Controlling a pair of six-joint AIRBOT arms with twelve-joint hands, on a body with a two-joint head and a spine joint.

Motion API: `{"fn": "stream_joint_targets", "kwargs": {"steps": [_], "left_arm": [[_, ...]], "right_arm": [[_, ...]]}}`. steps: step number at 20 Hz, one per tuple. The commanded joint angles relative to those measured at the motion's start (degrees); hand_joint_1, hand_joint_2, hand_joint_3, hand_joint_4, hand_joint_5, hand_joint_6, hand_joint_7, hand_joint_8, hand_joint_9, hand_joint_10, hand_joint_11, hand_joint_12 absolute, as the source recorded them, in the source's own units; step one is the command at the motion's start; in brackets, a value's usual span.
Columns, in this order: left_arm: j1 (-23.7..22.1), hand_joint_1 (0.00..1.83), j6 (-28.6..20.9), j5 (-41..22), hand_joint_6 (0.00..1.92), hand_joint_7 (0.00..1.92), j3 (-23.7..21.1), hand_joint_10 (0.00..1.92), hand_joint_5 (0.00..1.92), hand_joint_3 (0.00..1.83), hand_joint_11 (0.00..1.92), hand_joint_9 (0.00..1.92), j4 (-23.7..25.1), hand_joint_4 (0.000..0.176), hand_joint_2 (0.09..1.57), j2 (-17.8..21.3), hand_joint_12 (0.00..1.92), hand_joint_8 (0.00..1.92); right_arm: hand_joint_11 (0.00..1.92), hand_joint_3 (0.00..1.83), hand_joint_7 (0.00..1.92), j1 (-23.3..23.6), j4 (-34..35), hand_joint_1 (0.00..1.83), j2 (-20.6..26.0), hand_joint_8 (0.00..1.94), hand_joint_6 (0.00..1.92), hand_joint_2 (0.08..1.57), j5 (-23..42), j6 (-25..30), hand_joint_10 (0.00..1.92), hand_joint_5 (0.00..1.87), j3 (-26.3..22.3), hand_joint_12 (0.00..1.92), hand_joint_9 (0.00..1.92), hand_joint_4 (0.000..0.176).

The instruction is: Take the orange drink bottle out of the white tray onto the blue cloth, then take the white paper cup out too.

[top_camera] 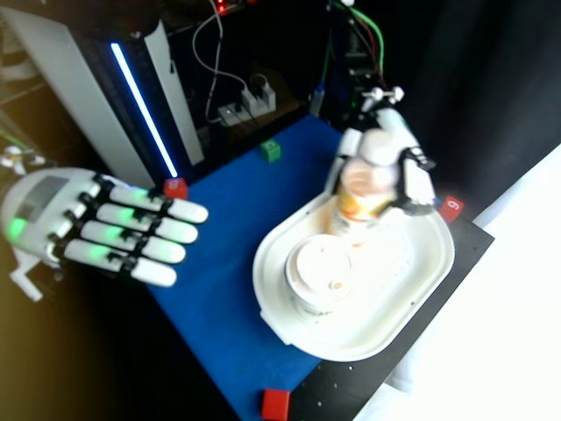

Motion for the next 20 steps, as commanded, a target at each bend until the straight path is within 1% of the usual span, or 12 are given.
{"fn": "stream_joint_targets", "kwargs": {"steps": [1, 7, 8, 10, 11, 12, 13, 15, 16, 18, 19, 20], "left_arm": [[-1.2, 1.18, -0.6, -13.4, 1.06, 0.75, -0.4, 1.6, 0.87, 0.0, 0.57, 0.63, -0.1, 0.0, 1.21, 1.2, 1.92, 1.5], [1.7, 1.16, 0.2, -23.9, 1.11, 0.76, -9.8, 1.42, 0.88, 0.0, 0.68, 0.7, 7.6, 0.011, 1.2, 8.5, 1.79, 1.4], [3.9, 1.0, 1.5, -25.8, 1.21, 0.68, -12.6, 1.39, 0.84, 0.0, 0.69, 0.7, 7.7, 0.11, 1.19, 10.2, 1.77, 1.23], [8.1, 0.96, 2.0, -28.5, 1.21, 0.75, -16.0, 1.12, 0.83, 0.0, 0.67, 0.74, 7.4, 0.155, 1.18, 11.9, 1.6, 0.95], [9.7, 0.98, 2.0, -29.3, 1.23, 0.72, -16.9, 1.0, 0.82, 0.0, 0.61, 0.7, 7.0, 0.103, 1.19, 12.0, 1.49, 0.87], [11.1, 1.11, 1.9, -29.1, 1.24, 0.77, -17.4, 1.01, 0.8, 0.01, 0.61, 0.71, 6.6, 0.054, 1.21, 11.9, 1.46, 1.25], [11.8, 1.12, 1.2, -28.0, 1.3, 0.72, -17.4, 1.19, 0.74, 0.0, 0.56, 0.62, 6.3, 0.025, 1.25, 11.5, 1.61, 1.45], [13.2, 1.12, -0.5, -26.3, 1.35, 0.71, -17.0, 1.25, 0.7, 0.0, 0.5, 0.58, 5.8, 0.023, 1.26, 10.2, 1.68, 1.48], [13.8, 1.01, -0.7, -25.4, 1.38, 0.57, -17.0, 1.28, 0.71, 0.0, 0.45, 0.53, 5.5, 0.001, 1.26, 9.8, 1.74, 1.22], [14.8, 0.96, -1.1, -22.5, 1.43, 0.57, -17.2, 1.5, 0.69, 0.0, 0.51, 0.57, 5.8, 0.011, 1.27, 9.7, 1.87, 1.16], [15.0, 0.92, -1.0, -21.6, 0.94, 0.59, -17.2, 1.41, 0.51, 0.0, 0.55, 0.6, 5.9, 0.0, 1.19, 9.6, 1.79, 1.0], [15.1, 0.87, -1.1, -20.8, 0.67, 0.55, -17.3, 1.26, 0.48, 0.0, 0.4, 0.49, 6.1, 0.0, 1.17, 9.6, 1.74, 0.82]], "right_arm": [[0.0, 0.0, 0.0, 0.1, -0.4, 0.47, -0.1, 0.0, 0.0, 1.4, 7.2, 0.1, 0.0, 0.0, 0.2, 0.58, 0.0, 0.0], [0.0, 0.0, 0.0, 0.1, -0.3, 0.55, -0.6, 0.0, 0.0, 1.41, 7.2, 0.2, 0.0, 0.0, 0.2, 0.71, 0.0, 0.0], [0.0, 0.0, 0.0, 0.1, -0.2, 0.58, -0.7, 0.0, 0.0, 1.41, 7.2, 0.2, 0.0, 0.0, 0.2, 0.7, 0.0, 0.0], [0.0, 0.0, 0.0, 0.1, 0.0, 0.55, -0.7, 0.0, 0.0, 1.41, 7.2, 0.2, 0.0, 0.0, 0.2, 0.76, 0.0, 0.0], [0.0, 0.0, 0.0, 0.1, 0.1, 0.55, -0.7, 0.0, 0.0, 1.4, 7.2, 0.2, 0.0, 0.0, 0.2, 0.76, 0.0, 0.0], [0.0, 0.0, 0.0, 0.1, 0.2, 0.57, -0.7, 0.0, 0.0, 1.4, 7.2, 0.2, 0.0, 0.0, 0.2, 0.8, 0.0, 0.0], [0.0, 0.0, 0.0, 0.1, 0.3, 0.6, -0.7, 0.0, 0.0, 1.39, 7.2, 0.2, 0.0, 0.0, 0.2, 0.82, 0.0, 0.0], [0.0, 0.0, 0.0, 0.1, 0.3, 0.58, -0.7, 0.0, 0.0, 1.39, 7.2, 0.2, 0.0, 0.0, 0.3, 0.86, 0.0, 0.0], [0.0, 0.0, 0.0, 0.1, 0.3, 0.58, -0.7, 0.0, 0.0, 1.39, 7.2, 0.2, 0.0, 0.0, 0.3, 0.87, 0.0, 0.0], [0.0, 0.0, 0.0, 0.1, 0.3, 0.55, -0.7, 0.0, 0.0, 1.39, 7.2, 0.2, 0.0, 0.0, 0.4, 0.91, 0.0, 0.0], [0.0, 0.0, 0.0, 0.1, 0.4, 0.52, -0.7, 0.0, 0.0, 1.4, 7.2, 0.2, 0.0, 0.0, 0.4, 0.92, 0.0, 0.0], [0.0, 0.0, 0.0, 0.1, 0.5, 0.52, -0.7, 0.0, 0.0, 1.4, 7.2, 0.2, 0.0, 0.0, 0.4, 0.85, 0.0, 0.0]]}}
